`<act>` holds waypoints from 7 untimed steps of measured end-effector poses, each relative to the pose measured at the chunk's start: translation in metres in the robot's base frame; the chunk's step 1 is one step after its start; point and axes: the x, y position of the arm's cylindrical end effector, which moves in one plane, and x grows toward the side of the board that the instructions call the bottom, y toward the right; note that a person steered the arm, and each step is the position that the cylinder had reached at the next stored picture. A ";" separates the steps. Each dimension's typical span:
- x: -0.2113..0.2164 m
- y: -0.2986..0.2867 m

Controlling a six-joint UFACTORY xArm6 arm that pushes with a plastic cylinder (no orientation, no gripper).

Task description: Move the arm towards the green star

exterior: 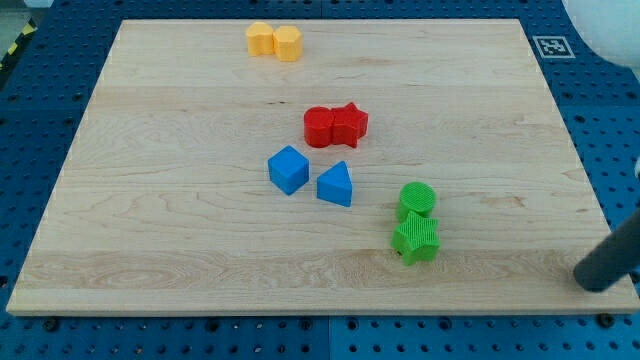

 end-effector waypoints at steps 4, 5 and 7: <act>-0.024 -0.023; -0.024 -0.032; -0.024 -0.045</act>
